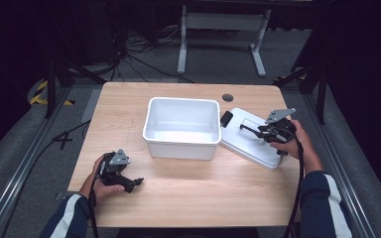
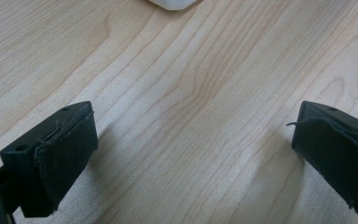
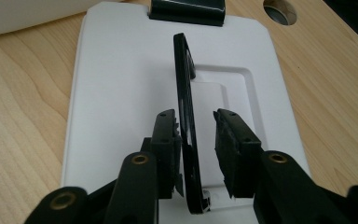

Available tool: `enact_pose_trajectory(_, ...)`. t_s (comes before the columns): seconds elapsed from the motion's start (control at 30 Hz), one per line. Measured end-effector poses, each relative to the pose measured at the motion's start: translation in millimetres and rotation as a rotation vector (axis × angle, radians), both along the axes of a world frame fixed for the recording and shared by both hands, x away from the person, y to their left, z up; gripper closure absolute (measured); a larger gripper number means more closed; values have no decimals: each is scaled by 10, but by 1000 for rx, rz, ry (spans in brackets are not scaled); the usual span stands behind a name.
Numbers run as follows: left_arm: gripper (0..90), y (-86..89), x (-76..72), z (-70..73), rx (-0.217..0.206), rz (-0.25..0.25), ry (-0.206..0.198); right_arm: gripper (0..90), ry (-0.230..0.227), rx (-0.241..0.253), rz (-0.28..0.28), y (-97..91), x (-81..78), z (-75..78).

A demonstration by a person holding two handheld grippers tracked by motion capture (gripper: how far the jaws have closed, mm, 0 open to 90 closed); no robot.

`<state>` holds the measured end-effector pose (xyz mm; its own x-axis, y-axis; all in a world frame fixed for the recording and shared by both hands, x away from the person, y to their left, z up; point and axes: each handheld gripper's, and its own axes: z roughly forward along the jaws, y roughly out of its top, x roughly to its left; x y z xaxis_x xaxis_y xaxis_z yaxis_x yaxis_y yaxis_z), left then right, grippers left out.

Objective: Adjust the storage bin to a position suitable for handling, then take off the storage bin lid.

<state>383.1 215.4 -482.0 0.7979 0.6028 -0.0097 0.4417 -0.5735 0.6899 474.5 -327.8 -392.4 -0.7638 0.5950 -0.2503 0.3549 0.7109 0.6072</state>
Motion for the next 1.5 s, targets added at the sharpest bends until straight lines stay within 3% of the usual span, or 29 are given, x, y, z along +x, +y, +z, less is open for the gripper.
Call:
enact_pose_trajectory(0.27, 8, -1, -5, 0, -1, 3, 0, 616, -23, 24, -4, 26, -127, 103)
enact_pose_trajectory(0.4, 10, -1, -7, 0, -2, 4, 0, 607, -28, 67, -3, -2, -209, 142)
enact_pose_trajectory(1.27, 11, 1, -5, 1, 0, 0, -3, 538, -85, 92, -13, -201, -793, 253)
enact_pose_trajectory(1.5, 11, 1, -6, 1, -1, 1, -2, 506, -85, 86, -7, -265, -971, 199)
